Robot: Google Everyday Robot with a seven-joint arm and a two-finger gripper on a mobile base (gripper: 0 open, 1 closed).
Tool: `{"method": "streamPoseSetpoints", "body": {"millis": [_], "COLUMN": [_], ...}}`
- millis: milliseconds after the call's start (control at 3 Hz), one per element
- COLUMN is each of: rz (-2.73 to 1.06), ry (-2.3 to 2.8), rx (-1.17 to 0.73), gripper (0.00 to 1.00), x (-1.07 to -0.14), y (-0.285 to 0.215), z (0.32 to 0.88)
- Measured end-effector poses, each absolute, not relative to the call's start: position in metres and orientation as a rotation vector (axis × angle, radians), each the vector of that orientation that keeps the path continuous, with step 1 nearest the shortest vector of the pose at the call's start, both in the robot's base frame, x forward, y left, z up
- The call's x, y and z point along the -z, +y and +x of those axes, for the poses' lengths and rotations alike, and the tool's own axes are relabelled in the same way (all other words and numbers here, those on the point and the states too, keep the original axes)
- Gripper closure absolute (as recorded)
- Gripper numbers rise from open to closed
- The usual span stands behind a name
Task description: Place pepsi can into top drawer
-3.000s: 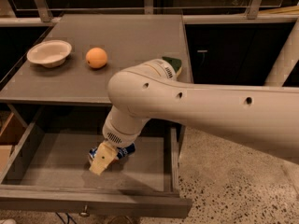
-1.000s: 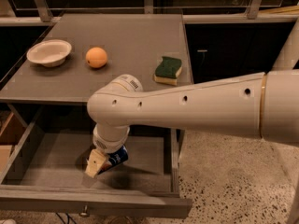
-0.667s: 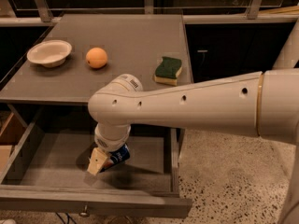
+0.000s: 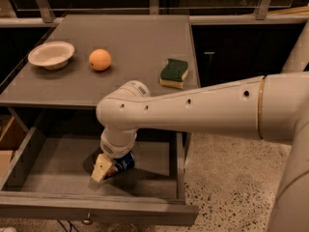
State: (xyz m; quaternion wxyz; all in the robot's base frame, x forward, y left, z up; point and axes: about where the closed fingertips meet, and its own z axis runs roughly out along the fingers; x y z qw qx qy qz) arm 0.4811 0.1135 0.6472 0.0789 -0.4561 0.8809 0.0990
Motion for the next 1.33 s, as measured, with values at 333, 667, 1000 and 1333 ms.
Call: {"method": "streamPoseSetpoints", "body": {"millis": [333,667,1000,1333], "rz": [-1.351,-1.337,-1.32,-1.32], "ry": [2.662,2.679,2.685,2.685], "rx": [-0.338,-0.365,-0.4,-0.4], "gripper": [1.0,1.0,1.0,0.74], "x": [-0.636,-0.627,-0.62,-0.62], "y": [0.117,0.118,0.12,0.12], "z": [0.474,0.468,0.464,0.464]}}
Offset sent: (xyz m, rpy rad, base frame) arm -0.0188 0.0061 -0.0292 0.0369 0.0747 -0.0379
